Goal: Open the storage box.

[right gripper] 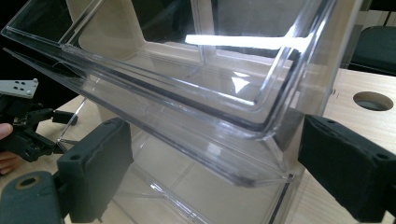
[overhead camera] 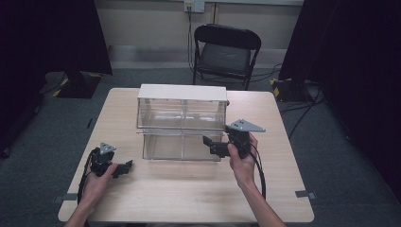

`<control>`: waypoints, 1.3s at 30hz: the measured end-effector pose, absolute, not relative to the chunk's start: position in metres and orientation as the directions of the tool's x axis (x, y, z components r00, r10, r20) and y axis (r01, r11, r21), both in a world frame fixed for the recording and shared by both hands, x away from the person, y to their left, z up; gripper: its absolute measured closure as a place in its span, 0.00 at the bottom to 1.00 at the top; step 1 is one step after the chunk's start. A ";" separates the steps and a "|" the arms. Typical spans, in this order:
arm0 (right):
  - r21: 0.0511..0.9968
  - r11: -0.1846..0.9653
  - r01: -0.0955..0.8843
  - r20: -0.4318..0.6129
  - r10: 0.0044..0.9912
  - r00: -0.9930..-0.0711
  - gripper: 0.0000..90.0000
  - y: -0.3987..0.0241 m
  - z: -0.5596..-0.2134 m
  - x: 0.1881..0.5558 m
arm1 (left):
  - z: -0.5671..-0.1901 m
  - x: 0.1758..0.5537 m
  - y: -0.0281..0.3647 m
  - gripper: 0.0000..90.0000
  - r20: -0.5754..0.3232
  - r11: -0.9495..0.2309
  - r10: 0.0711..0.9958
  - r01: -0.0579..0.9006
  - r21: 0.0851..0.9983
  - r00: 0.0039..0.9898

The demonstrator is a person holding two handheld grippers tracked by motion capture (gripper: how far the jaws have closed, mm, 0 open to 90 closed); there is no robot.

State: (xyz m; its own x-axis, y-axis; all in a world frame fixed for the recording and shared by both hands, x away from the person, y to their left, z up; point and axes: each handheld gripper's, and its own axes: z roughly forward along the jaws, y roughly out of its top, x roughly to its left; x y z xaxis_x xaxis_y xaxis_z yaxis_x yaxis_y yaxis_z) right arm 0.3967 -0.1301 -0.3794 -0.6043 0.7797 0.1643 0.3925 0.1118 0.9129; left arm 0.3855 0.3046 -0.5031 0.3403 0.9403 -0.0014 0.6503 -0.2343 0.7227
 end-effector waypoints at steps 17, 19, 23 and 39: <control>0.913 0.110 0.393 0.166 0.780 -0.604 0.10 -0.130 -0.380 0.397 | -0.503 0.385 0.305 0.04 -0.002 -0.234 0.940 0.650 0.723 0.340; 0.913 0.112 0.393 0.165 0.779 -0.605 0.10 -0.130 -0.380 0.397 | -0.503 0.385 0.305 0.04 -0.001 -0.234 0.940 0.650 0.723 0.340; 0.913 0.112 0.392 0.164 0.779 -0.605 0.10 -0.130 -0.380 0.397 | -0.503 0.386 0.305 0.04 -0.002 -0.234 0.940 0.650 0.723 0.340; 0.915 0.114 0.388 0.160 0.778 -0.607 0.10 -0.130 -0.380 0.396 | -0.503 0.385 0.305 0.04 -0.001 -0.234 0.940 0.650 0.723 0.340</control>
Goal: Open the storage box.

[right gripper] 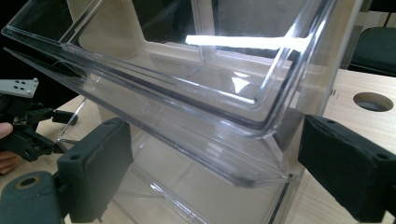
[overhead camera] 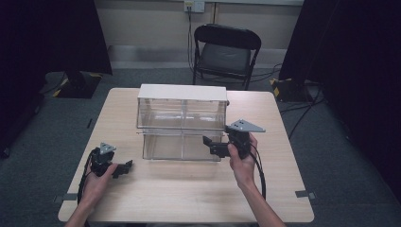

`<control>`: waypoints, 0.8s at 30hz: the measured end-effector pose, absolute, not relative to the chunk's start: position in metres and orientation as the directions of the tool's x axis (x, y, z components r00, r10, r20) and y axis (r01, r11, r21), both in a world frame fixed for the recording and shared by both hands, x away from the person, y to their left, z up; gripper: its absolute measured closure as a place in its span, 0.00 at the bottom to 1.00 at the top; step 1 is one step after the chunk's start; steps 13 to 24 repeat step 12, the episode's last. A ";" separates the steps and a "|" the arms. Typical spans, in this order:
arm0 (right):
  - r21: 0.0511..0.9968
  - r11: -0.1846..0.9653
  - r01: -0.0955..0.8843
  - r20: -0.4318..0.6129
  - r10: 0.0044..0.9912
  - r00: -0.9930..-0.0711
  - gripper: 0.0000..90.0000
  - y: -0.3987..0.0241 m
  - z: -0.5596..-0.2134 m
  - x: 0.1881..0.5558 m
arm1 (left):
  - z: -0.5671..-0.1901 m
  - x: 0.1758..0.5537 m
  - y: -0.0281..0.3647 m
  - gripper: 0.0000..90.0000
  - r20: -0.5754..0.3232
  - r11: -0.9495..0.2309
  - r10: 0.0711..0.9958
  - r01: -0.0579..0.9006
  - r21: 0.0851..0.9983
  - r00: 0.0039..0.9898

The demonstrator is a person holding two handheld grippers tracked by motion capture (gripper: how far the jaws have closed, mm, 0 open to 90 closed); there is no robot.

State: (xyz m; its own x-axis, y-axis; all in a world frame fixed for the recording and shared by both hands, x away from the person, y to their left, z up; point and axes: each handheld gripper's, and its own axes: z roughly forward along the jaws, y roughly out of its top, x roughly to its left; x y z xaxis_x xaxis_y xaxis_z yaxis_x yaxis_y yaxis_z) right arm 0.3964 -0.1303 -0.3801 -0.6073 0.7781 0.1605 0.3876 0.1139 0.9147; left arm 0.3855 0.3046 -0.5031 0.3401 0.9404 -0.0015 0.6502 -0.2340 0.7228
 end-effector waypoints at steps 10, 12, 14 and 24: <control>0.915 0.113 0.387 0.161 0.778 -0.608 0.10 -0.130 -0.380 0.396 | -0.503 0.386 0.305 0.04 -0.002 -0.234 0.940 0.650 0.723 0.340; 0.916 0.112 0.386 0.161 0.778 -0.608 0.10 -0.130 -0.380 0.396 | -0.503 0.386 0.305 0.04 -0.002 -0.234 0.940 0.650 0.723 0.340; 0.916 0.112 0.386 0.161 0.778 -0.608 0.10 -0.130 -0.380 0.396 | -0.503 0.386 0.305 0.04 -0.002 -0.234 0.940 0.650 0.723 0.340; 0.916 0.112 0.386 0.161 0.778 -0.608 0.10 -0.130 -0.380 0.396 | -0.503 0.386 0.305 0.04 -0.002 -0.234 0.940 0.650 0.723 0.340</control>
